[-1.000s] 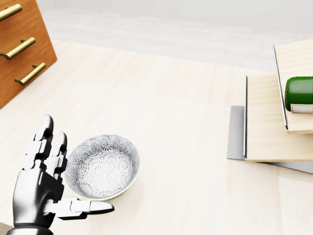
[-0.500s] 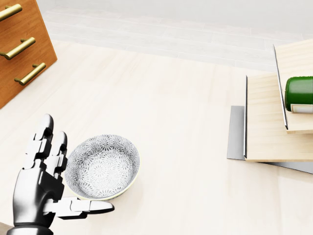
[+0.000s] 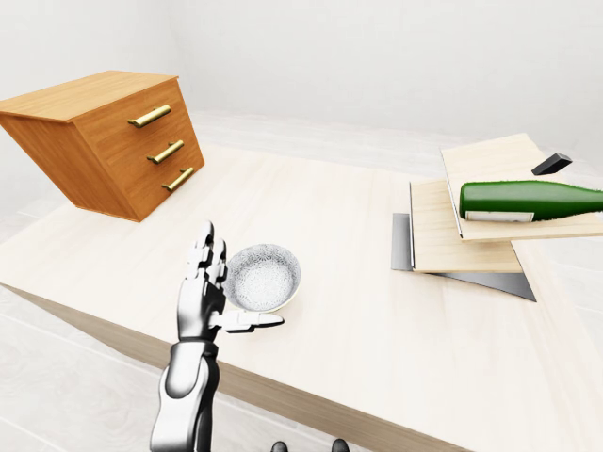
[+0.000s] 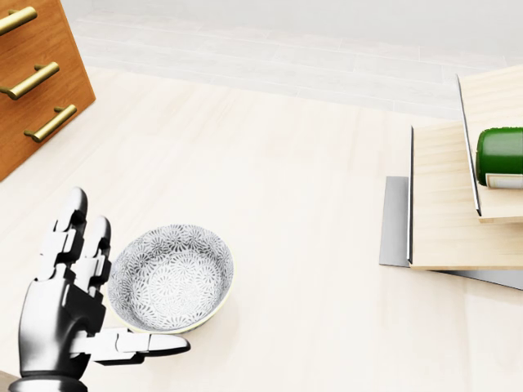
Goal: Put the wine bottle on the wine rack.
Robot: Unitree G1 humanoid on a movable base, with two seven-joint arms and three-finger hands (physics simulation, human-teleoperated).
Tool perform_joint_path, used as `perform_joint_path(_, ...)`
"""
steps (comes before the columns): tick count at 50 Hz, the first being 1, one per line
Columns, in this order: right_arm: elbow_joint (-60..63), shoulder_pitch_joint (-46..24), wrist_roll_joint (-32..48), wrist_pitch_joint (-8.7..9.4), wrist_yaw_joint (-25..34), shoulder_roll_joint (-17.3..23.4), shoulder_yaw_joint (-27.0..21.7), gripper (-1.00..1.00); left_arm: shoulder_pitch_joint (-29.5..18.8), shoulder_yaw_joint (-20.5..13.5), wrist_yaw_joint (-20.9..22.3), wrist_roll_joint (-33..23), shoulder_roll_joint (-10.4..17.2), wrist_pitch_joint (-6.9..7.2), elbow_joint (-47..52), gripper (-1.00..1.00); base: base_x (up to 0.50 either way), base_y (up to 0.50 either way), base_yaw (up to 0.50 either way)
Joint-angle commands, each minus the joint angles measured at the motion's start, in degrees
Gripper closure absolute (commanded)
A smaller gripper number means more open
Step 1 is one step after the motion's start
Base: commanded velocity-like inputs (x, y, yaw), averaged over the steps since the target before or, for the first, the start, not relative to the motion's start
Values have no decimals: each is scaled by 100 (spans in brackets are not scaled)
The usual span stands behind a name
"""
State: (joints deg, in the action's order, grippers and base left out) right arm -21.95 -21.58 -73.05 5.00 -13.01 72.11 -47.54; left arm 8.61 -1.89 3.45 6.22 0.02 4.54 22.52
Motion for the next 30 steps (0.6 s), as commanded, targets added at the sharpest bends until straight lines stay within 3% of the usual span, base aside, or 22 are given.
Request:
perform_joint_path(1,856,198,-691,0,-481,266,-411,-100,-2,15,-9,-15,4,46,154,-100,0,0,0)
perform_joint_path(11,1337,271,-1084,0,-605,403,-557,-100,34,37,-39,-44,18,46,508,-100,0,0,0)
perform_joint_path(30,2315,513,-2535,0,-1297,1073,-1368,-100,162,68,-62,-65,6,46,1121,-100,0,0,0)
